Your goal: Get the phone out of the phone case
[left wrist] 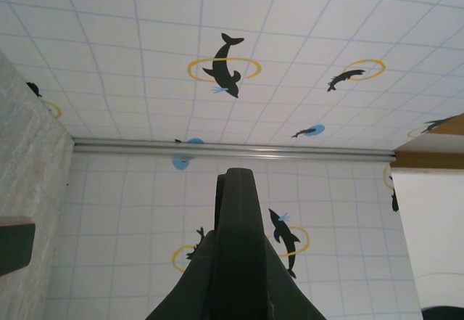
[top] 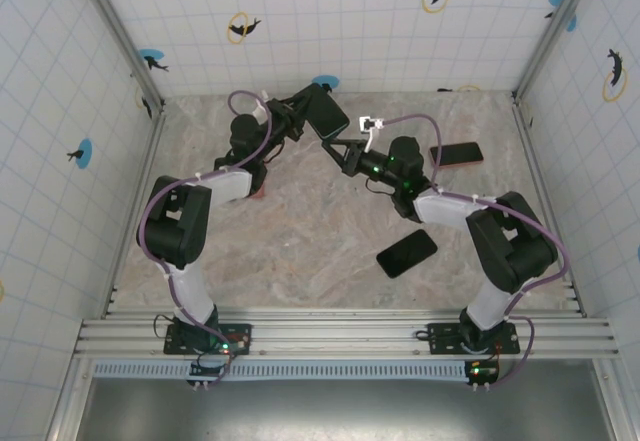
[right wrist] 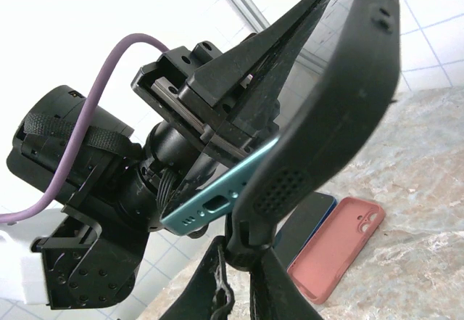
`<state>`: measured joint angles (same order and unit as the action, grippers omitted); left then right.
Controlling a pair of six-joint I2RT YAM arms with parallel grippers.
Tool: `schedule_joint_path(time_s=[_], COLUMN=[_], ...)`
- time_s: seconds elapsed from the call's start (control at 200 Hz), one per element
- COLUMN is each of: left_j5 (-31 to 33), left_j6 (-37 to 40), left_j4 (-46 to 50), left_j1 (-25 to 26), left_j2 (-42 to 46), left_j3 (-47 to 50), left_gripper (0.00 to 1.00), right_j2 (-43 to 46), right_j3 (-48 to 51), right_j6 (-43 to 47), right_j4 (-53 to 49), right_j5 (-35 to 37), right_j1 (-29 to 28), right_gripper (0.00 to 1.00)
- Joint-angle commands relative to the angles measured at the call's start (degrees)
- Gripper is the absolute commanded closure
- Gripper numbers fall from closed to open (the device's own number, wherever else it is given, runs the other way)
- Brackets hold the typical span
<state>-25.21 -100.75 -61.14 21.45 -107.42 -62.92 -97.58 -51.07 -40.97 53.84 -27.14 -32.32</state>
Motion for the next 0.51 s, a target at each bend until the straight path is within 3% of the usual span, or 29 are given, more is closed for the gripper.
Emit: schedule_joint_path(time_s=[0.0, 0.15, 0.3, 0.5], left_j5=[-6.93, -10.04, -14.55, -19.00], left_j6=[-0.67, 9.52, 16.07, 30.67], left_j4=[-5.91, 0.85, 2.74, 7.54], left_j1=[0.19, -0.94, -2.75, -4.44], left_j2=[4.94, 6.14, 5.99, 8.05], left_j3=[-3.66, -4.27, -5.12, -7.08], left_gripper=[1.00, 0.99, 0.98, 0.96], right_j2=[-1.42, -0.96, 0.62, 3.48], right_j3=[-0.44, -0.53, 0.63, -2.33], right_j6=[-0.75, -1.30, 1.15, 15.75], right_j4=[-4.24, -1.03, 1.62, -12.73], right_j5=[3.12, -2.38, -8.35, -16.62], right_j1=[3.71, 5.17, 6.60, 8.02], right_gripper=[0.86, 0.68, 0.56, 0.51])
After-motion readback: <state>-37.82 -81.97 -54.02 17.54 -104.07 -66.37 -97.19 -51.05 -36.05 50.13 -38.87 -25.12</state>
